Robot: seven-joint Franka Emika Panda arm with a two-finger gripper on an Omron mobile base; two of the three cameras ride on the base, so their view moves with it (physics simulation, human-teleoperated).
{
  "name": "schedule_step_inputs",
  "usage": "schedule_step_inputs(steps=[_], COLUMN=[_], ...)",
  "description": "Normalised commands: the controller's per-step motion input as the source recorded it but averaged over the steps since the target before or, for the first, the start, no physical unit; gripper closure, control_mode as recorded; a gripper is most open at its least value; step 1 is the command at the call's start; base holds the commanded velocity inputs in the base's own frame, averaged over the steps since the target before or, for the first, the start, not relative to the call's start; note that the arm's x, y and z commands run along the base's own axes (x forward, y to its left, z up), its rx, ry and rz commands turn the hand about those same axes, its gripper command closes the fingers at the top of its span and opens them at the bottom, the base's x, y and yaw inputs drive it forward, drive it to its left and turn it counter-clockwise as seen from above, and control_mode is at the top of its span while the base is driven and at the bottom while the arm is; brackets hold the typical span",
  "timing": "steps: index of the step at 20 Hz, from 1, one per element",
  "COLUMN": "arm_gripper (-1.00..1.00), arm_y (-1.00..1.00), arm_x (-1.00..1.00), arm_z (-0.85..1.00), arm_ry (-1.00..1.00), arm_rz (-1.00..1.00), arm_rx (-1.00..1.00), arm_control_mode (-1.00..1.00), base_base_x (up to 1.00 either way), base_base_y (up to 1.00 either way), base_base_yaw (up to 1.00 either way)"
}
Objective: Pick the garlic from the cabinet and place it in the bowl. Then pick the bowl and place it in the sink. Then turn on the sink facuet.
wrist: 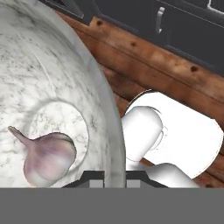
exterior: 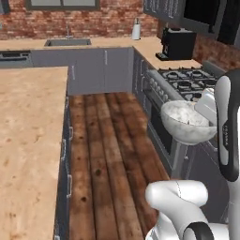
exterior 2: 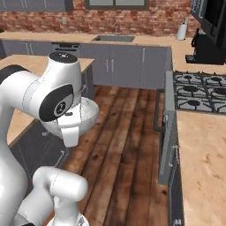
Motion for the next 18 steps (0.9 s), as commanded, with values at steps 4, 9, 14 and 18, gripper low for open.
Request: schedule_step_inputs(steps=[4, 9, 14, 18], arm_gripper=[1.00, 1.00, 1.00, 1.00], arm_y=[0.00, 0.00, 0.00, 0.00], arm_x=[0.00, 0.00, 0.00, 0.00], arm_z=[0.00, 0.00, 0.00, 0.00], arm_ry=[0.00, 0.00, 0.00, 0.00], arm_rz=[0.00, 0.00, 0.00, 0.00], arm_rx=[0.00, 0.00, 0.00, 0.00], arm_control_mode=[1.00, 1.00, 1.00, 1.00], base_base_x=[1.00, 1.00, 1.00, 1.00], base_base_y=[-0.23, -0.27, -0.31, -0.33], base_base_yaw=[0.14, 0.13, 0.10, 0.06])
